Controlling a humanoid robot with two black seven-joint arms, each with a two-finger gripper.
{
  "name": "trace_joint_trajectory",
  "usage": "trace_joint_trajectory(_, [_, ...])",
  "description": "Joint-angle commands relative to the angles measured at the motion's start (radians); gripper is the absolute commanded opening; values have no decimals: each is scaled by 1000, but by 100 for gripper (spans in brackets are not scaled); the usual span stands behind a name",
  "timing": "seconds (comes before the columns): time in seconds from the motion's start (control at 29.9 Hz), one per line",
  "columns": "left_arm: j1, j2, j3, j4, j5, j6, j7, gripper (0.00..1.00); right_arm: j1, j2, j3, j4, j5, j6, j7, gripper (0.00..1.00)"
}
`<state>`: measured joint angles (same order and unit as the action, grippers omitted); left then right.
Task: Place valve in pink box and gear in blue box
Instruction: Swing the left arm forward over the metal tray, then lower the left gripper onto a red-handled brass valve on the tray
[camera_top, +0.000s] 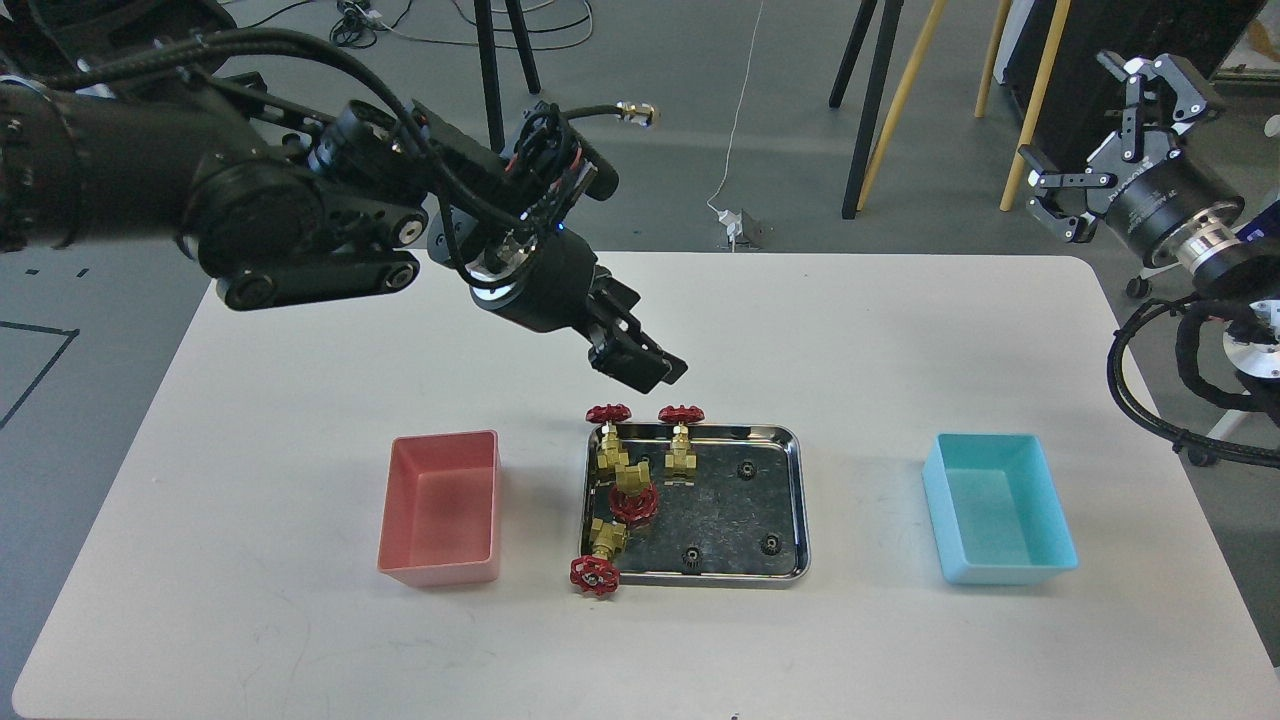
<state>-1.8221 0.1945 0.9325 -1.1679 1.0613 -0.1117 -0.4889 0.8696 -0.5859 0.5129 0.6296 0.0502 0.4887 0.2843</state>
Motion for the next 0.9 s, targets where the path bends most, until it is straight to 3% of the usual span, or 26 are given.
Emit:
trace_joint_trajectory(0.0, [3, -76, 107, 14, -1, 127, 0, 98, -4, -6, -4, -50, -3, 0, -46, 100])
trace_joint_trajectory(0.1, [17, -92, 130, 34, 0, 176, 0, 98, -4, -3, -4, -114, -3, 0, -88, 100])
trace_joint_trajectory(0.23, [41, -104, 164, 40, 0, 214, 0, 98, -4, -8, -4, -120, -3, 0, -91, 100])
trace_joint_trajectory(0.43, [121, -151, 245, 86, -1, 365, 0, 98, 3, -8, -4, -122, -3, 0, -93, 100])
trace_joint_trajectory(0.87, [225, -195, 296, 152, -1, 369, 0, 98, -14, -9, -5, -123, -3, 0, -93, 100])
